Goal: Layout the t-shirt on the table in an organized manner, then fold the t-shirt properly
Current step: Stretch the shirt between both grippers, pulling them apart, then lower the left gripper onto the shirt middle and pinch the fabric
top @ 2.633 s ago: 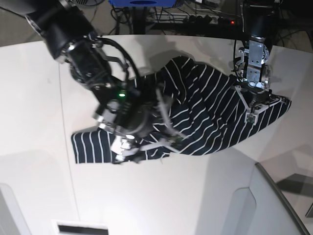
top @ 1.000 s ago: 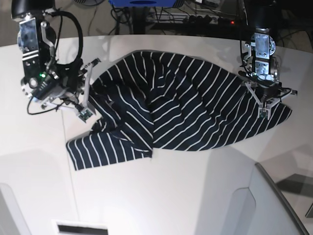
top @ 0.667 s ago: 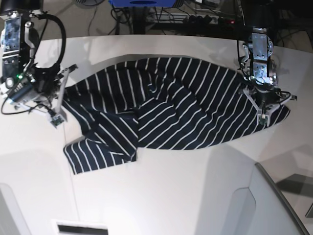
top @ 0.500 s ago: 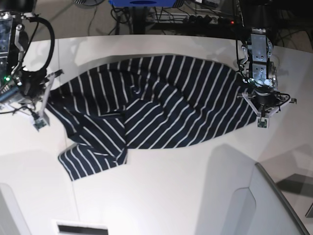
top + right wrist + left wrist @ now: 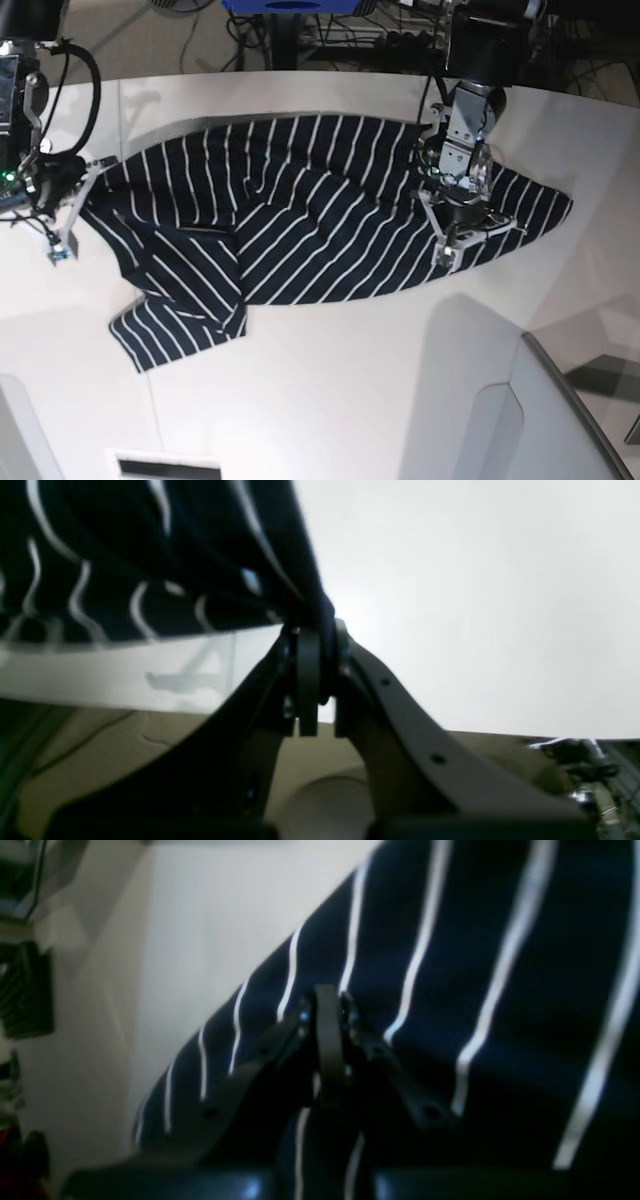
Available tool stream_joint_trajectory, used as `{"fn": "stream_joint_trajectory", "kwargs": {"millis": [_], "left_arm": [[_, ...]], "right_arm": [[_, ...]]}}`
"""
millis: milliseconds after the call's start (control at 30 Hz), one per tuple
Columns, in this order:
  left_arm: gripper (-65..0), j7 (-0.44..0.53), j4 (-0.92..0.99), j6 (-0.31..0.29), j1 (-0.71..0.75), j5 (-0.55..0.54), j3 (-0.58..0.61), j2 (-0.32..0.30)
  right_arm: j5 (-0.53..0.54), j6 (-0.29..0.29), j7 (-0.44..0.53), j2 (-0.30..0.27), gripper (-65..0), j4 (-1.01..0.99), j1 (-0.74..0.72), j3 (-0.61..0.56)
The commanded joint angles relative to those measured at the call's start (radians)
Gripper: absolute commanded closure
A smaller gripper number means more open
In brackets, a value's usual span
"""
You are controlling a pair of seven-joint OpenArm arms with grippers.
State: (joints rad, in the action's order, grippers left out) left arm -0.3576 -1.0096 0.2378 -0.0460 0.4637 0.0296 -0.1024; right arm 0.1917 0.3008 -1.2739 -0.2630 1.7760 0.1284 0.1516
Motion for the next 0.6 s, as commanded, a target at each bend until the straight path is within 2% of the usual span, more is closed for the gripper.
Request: {"fn": "stream_joint_trajectory", "kwargs": {"millis": [0,100,200,333,467,567], "left_arm": [[0.0,-0.03,-0.001,0.021,0.016,-0.009,-0.003,-0.015],[0.0,-0.034,-0.002,0.067,0.042,-0.009,-0.004,-0.041],[0.0,-0.036,-0.042,0.073,0.102,-0.018,-0.018,-0.063],[0.0,-0.036,-0.154,0.071,0.192,-0.01,-0.141,-0.023],[0.0,-0.036,-0.251,0.068,0.216,-0.009,-0.181,-0.007],[0.0,-0.036,-0.297,0.067,0.203,-0.009,-0.175,-0.006]], "right_arm": [[-0.007,-0.022,0.021,-0.031,-0.2,0.006,-0.014,0.007],[-0.007,-0.079,0.032,-0.038,-0.2,-0.04,-0.022,0.009],[-0.005,-0.144,0.033,-0.034,-0.2,-0.09,-0.037,0.009],[-0.005,-0.225,0.033,-0.011,-0.2,-0.147,-0.069,0.01],[-0.005,-0.262,0.033,0.009,-0.2,-0.187,-0.094,0.009],[-0.005,-0.266,0.033,0.015,-0.2,-0.256,-0.121,0.009]]}}
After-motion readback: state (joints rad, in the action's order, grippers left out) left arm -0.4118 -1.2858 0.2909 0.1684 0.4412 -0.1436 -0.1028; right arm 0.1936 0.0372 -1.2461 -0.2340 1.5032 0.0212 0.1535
